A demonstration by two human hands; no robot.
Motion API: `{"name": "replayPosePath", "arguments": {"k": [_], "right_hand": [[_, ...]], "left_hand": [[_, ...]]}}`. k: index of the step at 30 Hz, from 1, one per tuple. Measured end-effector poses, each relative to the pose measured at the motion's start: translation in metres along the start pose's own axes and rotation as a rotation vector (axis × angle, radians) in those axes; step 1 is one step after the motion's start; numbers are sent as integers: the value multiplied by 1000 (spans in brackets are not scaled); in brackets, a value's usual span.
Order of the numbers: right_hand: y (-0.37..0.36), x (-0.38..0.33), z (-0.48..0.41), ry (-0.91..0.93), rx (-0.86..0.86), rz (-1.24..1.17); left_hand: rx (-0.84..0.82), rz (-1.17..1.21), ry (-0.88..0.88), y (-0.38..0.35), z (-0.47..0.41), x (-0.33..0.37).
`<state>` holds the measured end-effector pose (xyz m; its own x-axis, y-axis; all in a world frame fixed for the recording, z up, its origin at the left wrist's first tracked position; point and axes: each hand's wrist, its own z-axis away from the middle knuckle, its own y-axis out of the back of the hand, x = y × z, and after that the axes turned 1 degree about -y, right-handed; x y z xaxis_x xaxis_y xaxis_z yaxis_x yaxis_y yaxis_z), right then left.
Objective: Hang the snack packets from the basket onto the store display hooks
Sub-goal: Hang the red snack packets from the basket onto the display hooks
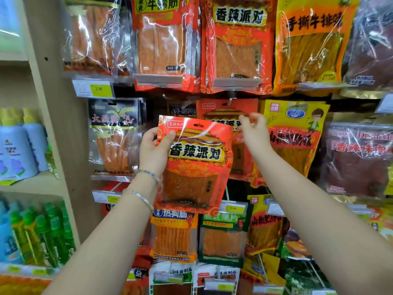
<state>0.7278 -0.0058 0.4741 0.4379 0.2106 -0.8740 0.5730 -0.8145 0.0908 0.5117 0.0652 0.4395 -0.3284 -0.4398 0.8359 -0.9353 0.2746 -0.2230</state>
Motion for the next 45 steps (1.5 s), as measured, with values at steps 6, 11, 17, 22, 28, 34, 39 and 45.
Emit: {"name": "replayPosePath", "arguments": {"k": [6, 11, 17, 22, 28, 34, 39, 45], "right_hand": [[-1, -5, 26, -58, -261, -115], [11, -9, 29, 135, -79, -123], [28, -11, 17, 228, 3, -109], [25, -12, -2, 162, 22, -138], [19, -17, -19, 135, 53, -167], [15, -17, -34, 232, 137, -138], [8, 4, -43, 195, 135, 1], [16, 39, -20, 545, 295, 277]], "left_hand": [[62, -4, -35, -22, 4, -2], [103, -69, 15, -48, 10, -1], [111, -396, -223, -72, 11, 12], [-135, -311, -211, -100, -1, 29], [-185, -255, -263, -110, -16, 36], [-211, -151, -321, -108, -23, 26], [-200, -178, -317, -98, -25, -8], [-175, -495, -219, -82, -29, -79]]}}
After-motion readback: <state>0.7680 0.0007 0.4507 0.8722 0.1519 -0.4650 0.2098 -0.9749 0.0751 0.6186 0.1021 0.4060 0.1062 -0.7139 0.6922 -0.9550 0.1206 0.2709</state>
